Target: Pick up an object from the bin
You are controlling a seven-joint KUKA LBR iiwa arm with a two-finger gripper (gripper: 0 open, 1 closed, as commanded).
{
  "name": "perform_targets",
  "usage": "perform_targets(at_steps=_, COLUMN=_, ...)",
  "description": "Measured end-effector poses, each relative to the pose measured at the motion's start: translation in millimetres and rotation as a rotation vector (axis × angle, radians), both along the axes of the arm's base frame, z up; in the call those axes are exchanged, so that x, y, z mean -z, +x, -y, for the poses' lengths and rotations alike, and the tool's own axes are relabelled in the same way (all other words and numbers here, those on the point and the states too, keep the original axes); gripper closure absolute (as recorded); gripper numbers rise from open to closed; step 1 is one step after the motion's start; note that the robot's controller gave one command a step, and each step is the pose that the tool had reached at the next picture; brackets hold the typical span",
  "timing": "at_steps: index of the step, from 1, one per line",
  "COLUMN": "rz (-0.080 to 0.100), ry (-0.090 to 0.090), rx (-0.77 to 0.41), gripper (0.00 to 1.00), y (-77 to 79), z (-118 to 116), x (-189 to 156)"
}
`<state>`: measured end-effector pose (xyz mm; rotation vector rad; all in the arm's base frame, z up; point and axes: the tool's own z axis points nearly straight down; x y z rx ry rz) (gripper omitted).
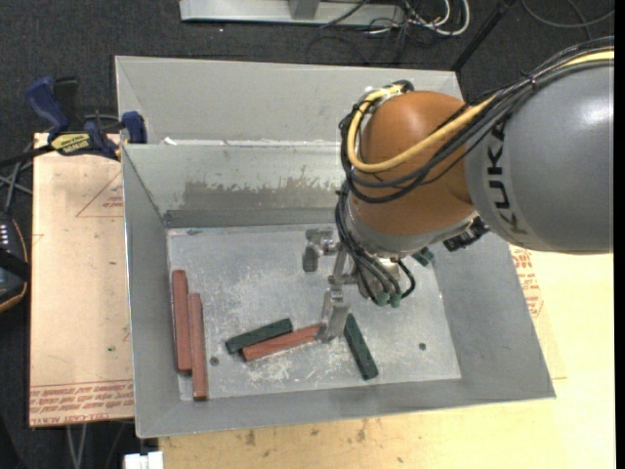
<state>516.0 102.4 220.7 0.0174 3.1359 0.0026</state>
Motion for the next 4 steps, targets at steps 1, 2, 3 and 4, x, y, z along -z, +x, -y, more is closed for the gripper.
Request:
perform_targets(at_steps=1, rz=-0.001, ry=0.0, rx=-0.023, gripper=0.0, y=-12.5, z=-23.2, x=66.1)
perform_targets(at_steps=2, rz=-0.006, ry=-0.001, rx=0.108, gripper=1.0, y=-7.8, z=15.2, x=150.5)
perform_targets(at_steps=3, rz=-0.006, ry=-0.001, rx=0.108, gripper=1.0, y=-7.8, z=15.2, x=150.4)
perform_targets(at_steps=4, rz=-0.004, ry=0.0, rx=0.088, gripper=1.0, y=-22.6, z=18.1, x=14.3)
